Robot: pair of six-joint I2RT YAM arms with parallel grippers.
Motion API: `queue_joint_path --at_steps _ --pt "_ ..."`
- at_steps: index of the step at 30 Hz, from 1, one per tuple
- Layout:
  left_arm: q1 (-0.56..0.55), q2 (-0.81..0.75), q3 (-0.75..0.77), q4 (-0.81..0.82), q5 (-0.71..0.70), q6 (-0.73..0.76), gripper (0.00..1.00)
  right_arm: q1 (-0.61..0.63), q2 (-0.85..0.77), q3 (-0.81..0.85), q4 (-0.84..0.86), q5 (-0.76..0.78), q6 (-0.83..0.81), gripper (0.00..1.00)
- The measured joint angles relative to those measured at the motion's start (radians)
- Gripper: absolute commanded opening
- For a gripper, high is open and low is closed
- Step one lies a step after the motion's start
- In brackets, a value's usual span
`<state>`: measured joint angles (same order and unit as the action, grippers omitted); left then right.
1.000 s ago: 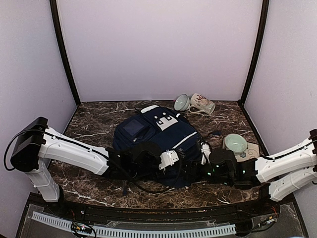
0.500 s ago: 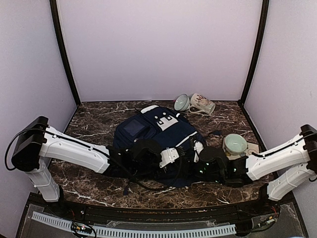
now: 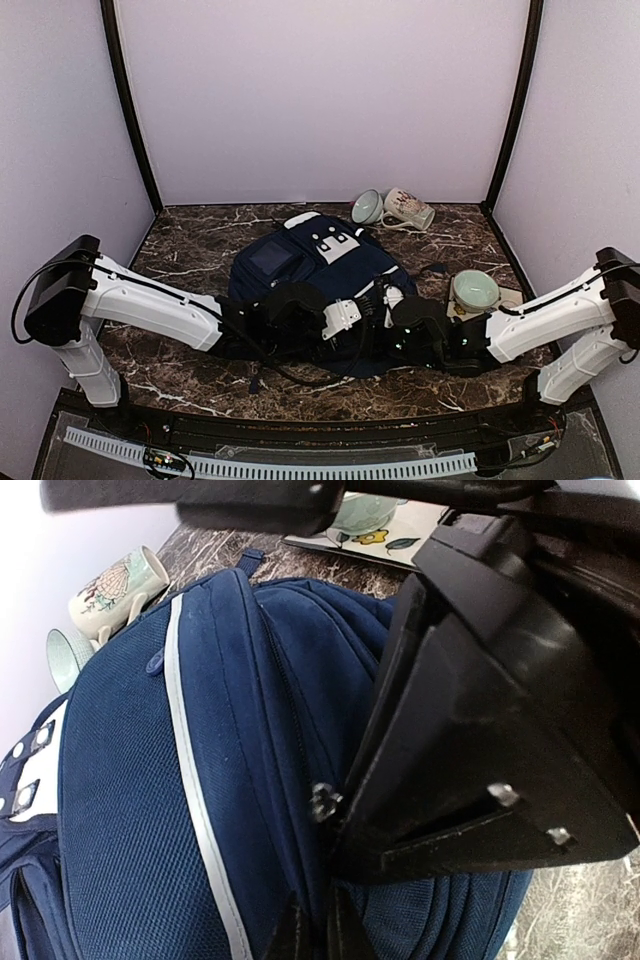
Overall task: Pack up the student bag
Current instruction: Grab the upper front pocket of the student bag, then zip the upper front pocket of the student bag.
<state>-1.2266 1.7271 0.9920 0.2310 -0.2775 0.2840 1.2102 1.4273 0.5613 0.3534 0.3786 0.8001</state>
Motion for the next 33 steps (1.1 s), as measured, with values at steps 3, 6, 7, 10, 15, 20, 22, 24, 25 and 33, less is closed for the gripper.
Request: queue_joint_path --at_steps 3,6,7,10,15,20,22,24,25,33 --pt "0.0 0.008 -0.001 0.0 -0.003 -0.001 0.0 -0.002 0.021 0.018 -0.01 -0.008 -0.008 0.0" --pt "0.0 0.008 -0.016 0.021 -0.005 -0.005 0.0 -0.01 0.024 0.022 -0.018 -0.016 -0.015 0.0" --pt "0.0 0.008 -0.023 0.032 -0.008 -0.006 0.0 -0.015 0.023 0.022 -0.018 -0.021 -0.015 0.0" --pt "-0.001 0.008 -0.047 0.079 -0.016 -0.011 0.0 -0.035 0.008 0.015 -0.018 -0.053 -0.017 0.0" --pt "-0.005 -0.001 -0.09 0.157 -0.031 -0.026 0.0 -0.069 -0.057 0.001 -0.058 -0.083 -0.028 0.0" --pt "-0.007 -0.043 -0.141 0.204 -0.043 -0.034 0.0 -0.132 -0.143 -0.035 -0.085 -0.091 -0.036 0.0" --pt "-0.007 -0.055 -0.16 0.219 -0.045 -0.035 0.0 -0.158 -0.166 -0.044 -0.094 -0.092 -0.041 0.0" --pt "-0.007 -0.066 -0.176 0.227 -0.048 -0.037 0.0 -0.179 -0.182 -0.046 -0.111 -0.093 -0.048 0.0" --pt "-0.007 -0.073 -0.184 0.232 -0.049 -0.038 0.0 -0.186 -0.188 -0.046 -0.117 -0.094 -0.055 0.0" --pt "-0.007 -0.127 -0.242 0.244 -0.054 -0.046 0.0 -0.222 -0.204 -0.042 -0.16 -0.09 -0.097 0.0"
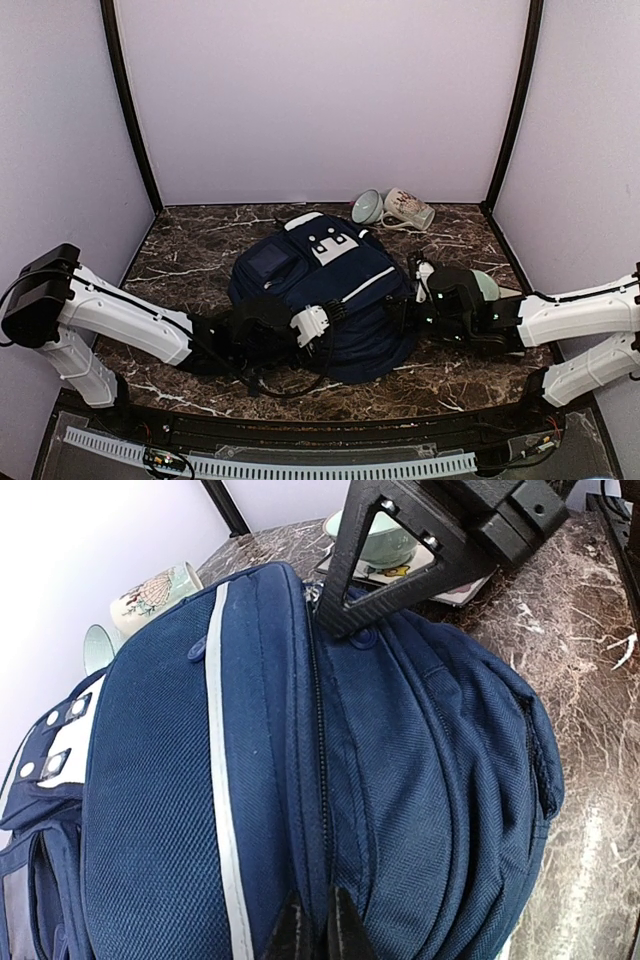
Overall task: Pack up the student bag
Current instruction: Zip the upper front pocket of the student bag.
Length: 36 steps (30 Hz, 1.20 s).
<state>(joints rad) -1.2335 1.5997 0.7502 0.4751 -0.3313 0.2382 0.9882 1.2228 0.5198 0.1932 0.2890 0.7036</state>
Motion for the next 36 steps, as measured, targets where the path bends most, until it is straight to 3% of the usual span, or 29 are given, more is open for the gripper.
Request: queue_joint_path --at_steps 19,21,26,31,36 --pt "-0.002 -0.226 -0.159 -0.04 -0.108 -0.019 0.01 -0.019 0.056 0.081 -0.029 -0.126 -0.053 0.0" --pt "-0.002 -0.26 -0.17 -0.068 -0.117 -0.025 0.11 -0.006 0.069 0.097 -0.03 -0.143 -0.058 0.0" --pt "-0.002 -0.346 -0.171 -0.141 -0.113 -0.056 0.48 0.077 0.119 0.171 -0.074 -0.124 -0.087 0.0" --pt "-0.01 -0.391 -0.135 -0.166 -0.041 -0.068 0.67 0.131 0.177 0.227 -0.108 -0.137 -0.12 0.0" --pt "-0.024 -0.39 -0.116 -0.176 0.046 -0.047 0.72 0.146 0.2 0.25 -0.124 -0.162 -0.147 0.0"
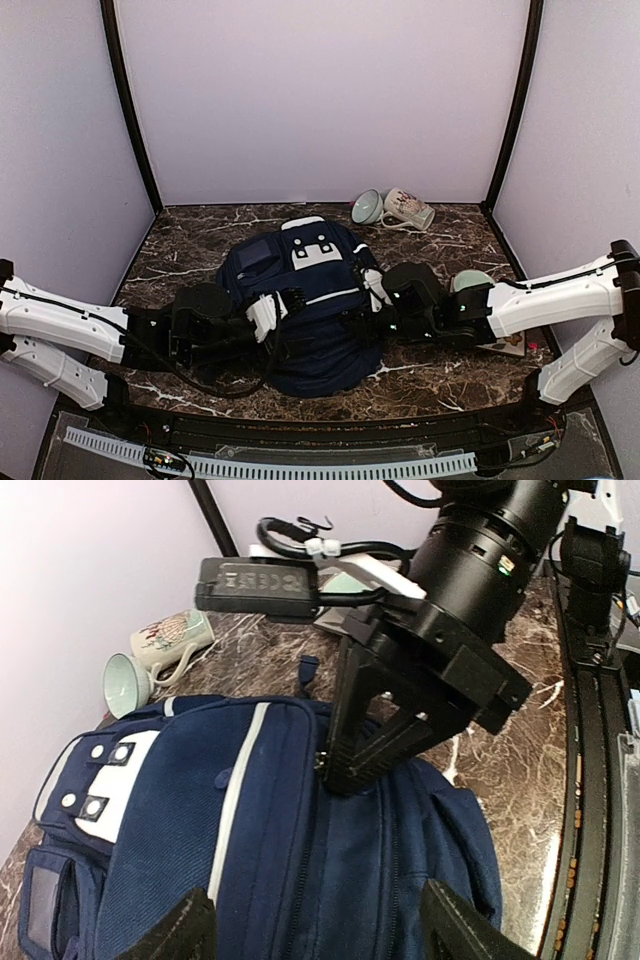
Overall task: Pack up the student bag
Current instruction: Hold the upper front pocket of the student bag.
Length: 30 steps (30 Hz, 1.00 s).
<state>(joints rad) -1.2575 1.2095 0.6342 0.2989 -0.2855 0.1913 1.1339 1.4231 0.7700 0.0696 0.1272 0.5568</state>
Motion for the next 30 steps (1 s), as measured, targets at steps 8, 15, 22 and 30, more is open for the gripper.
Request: queue_joint_path --at_steps 8,15,22,30 --pt "-0.003 0.121 0.042 -0.026 0.043 0.075 0.69 0.002 -0.01 0.002 -0.01 -0.001 -0.022 0.0" --pt "-0.003 0.218 0.086 -0.017 0.019 0.123 0.54 0.002 -0.025 -0.026 -0.007 -0.002 -0.022 0.0" --pt "-0.003 0.309 0.122 0.055 -0.083 0.175 0.37 0.003 -0.028 -0.035 0.009 -0.011 -0.023 0.0" --pt "-0.001 0.351 0.111 0.149 -0.164 0.224 0.0 0.003 -0.061 -0.068 0.037 -0.01 -0.028 0.0"
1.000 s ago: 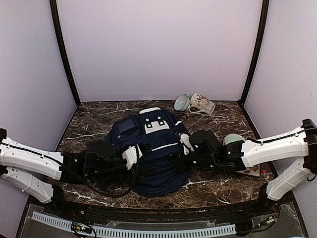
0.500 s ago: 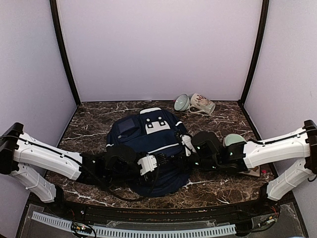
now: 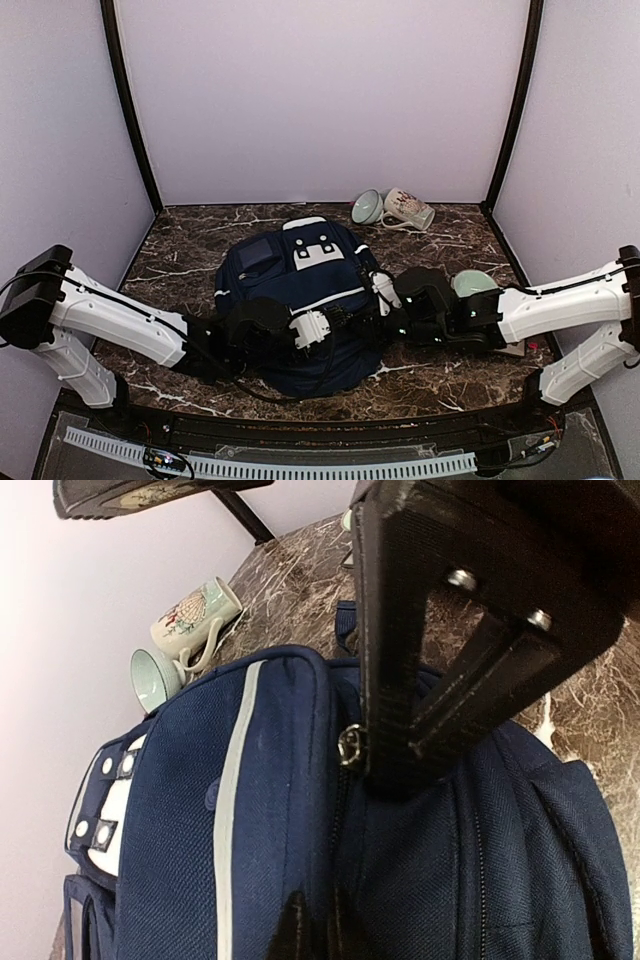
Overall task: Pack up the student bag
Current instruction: Hold the upper front pocket of the student bag, then zip the upper front pocket of the student bag.
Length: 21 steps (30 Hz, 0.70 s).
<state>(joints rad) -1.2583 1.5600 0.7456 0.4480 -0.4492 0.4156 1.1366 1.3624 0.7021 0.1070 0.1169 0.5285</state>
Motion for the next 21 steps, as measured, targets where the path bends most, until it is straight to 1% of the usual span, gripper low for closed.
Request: queue_joint_path --at_steps 8,13,17,21 --pt "0.0 -0.009 -0.055 0.084 -0.004 -0.008 0.0 0.003 -0.016 -0.011 -0.001 0.058 -0.016 0.0" --pt "0.0 -0.08 -0.119 0.089 0.007 -0.032 0.0 -0.015 -0.046 -0.039 -0.002 0.081 -0.018 0.0" --pt "0.0 -0.137 -0.161 0.09 0.021 -0.047 0.0 -0.04 -0.077 -0.055 0.01 0.064 -0.019 0.0" --pt "0.0 -0.163 -0.176 0.091 0.031 -0.06 0.0 -0.047 -0.089 -0.061 0.023 0.032 -0.028 0.0"
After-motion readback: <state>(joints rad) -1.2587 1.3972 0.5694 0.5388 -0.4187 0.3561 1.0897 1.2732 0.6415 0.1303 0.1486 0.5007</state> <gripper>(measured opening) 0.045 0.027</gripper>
